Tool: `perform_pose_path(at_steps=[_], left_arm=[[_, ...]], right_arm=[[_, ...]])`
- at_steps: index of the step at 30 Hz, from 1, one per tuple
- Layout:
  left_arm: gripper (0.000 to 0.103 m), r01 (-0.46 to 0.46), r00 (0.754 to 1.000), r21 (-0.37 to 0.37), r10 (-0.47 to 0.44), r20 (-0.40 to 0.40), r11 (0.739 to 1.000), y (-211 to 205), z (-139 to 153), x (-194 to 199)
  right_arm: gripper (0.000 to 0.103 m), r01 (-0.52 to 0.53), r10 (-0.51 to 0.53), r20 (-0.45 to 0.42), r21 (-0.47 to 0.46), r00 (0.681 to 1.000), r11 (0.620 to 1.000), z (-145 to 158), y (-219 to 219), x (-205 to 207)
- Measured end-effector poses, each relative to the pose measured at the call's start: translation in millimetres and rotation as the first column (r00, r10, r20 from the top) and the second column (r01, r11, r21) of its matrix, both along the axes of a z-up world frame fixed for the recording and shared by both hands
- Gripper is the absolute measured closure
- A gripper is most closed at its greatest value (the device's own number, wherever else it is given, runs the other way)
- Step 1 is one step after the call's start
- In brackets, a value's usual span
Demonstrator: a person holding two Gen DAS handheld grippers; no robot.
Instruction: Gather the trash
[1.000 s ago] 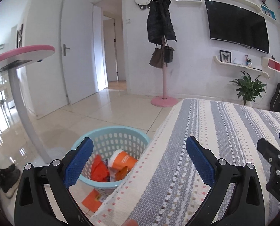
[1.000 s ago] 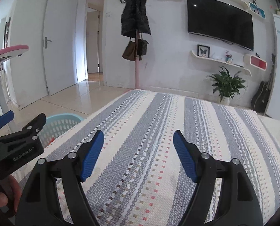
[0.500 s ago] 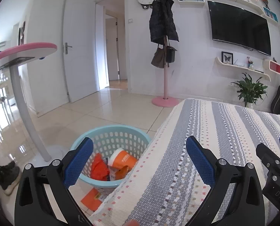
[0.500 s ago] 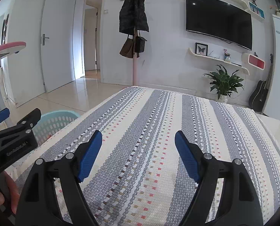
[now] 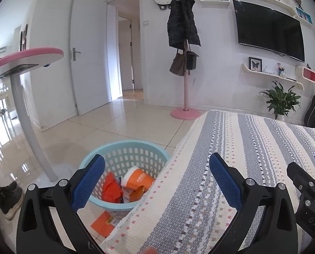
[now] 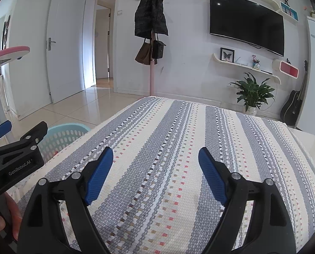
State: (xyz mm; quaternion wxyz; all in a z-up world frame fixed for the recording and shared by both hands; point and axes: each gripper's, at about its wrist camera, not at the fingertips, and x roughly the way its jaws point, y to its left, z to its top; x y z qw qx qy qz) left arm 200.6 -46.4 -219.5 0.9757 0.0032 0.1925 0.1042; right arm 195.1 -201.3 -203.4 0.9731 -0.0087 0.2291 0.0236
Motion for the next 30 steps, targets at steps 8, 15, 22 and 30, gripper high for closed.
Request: perform_pose_path(at_steps=[8, 15, 22, 30], left_arm=[[0.007, 0.0, 1.0, 0.002, 0.0, -0.004, 1.0, 0.7, -0.2, 1.0], [0.007, -0.001, 1.0, 0.001, 0.001, -0.01, 1.0, 1.7, -0.8, 1.0], [0.007, 0.0, 1.0, 0.002, 0.0, -0.011, 1.0, 2.1, -0.9, 0.9], [0.007, 0.0, 1.0, 0.002, 0.0, -0.011, 1.0, 1.7, -0.5, 1.1]], right_arm=[[0.02, 0.005, -0.005, -0.001, -0.001, 1.0, 1.0, -1.2, -0.1, 0.0], [0.011, 0.009, -0.009, -0.003, 0.006, 1.0, 1.0, -1.3, -1.9, 0.1], [0.011, 0.009, -0.009, -0.002, 0.006, 1.0, 1.0, -1.3, -2.1, -0.3], [0.011, 0.009, -0.009, -0.003, 0.007, 1.0, 1.0, -1.6, -2.2, -0.4]])
